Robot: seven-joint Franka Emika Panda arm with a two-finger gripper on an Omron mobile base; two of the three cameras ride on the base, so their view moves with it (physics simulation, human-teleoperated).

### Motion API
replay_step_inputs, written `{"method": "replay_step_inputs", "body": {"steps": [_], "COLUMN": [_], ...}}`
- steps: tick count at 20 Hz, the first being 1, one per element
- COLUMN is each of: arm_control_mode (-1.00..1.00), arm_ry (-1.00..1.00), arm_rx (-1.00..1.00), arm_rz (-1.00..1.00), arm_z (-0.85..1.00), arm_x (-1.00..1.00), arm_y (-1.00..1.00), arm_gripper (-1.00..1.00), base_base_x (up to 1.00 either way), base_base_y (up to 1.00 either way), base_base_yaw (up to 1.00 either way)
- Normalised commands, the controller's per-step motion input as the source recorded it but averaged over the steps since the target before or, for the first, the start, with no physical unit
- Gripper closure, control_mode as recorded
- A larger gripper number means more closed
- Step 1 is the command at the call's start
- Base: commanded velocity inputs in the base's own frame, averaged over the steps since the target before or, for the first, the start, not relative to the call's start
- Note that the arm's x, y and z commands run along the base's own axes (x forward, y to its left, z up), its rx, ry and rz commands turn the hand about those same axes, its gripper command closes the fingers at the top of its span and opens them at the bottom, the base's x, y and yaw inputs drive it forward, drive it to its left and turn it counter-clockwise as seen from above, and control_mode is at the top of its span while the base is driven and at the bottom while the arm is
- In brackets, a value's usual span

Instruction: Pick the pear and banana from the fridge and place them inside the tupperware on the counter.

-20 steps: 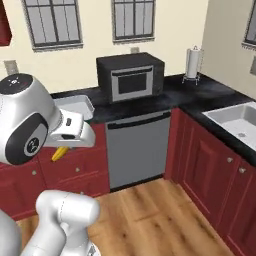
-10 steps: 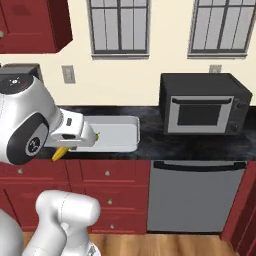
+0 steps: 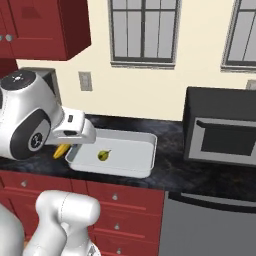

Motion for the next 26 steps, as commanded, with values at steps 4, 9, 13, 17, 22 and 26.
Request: {"method": "replay_step_inputs", "body": {"steps": [4,9,13,17,22,26], "arm_control_mode": [-1.00,-1.00,-1.00,-1.00,-1.00,-1.00], "arm_ry": [0.00,0.04,0.00,0.01,0.08,0.09], "arm_rx": [0.00,0.00,-0.01,-0.05,-0.09,-0.06], "arm_rz": [0.04,0.10,0.14,0.12,0.03,0.00], "arm_z": [-0.63,-0.79,-0.56,-0.42,-0.16,-0.10], "arm_x": [0.11,0.87,0.90,0.68,0.51,0.49], "arm_y": [-0.36,-0.39,-0.02,0.00,-0.05,-0.21], "arm_gripper": [1.00,1.00,1.00,1.00,1.00,1.00], "base_base_x": [0.00,0.00,0.00,0.00,0.00,0.00], "base_base_y": [-0.10,0.00,0.00,0.00,0.00,0.00], "base_base_yaw": [0.02,0.00,0.00,0.00,0.00,0.00]}}
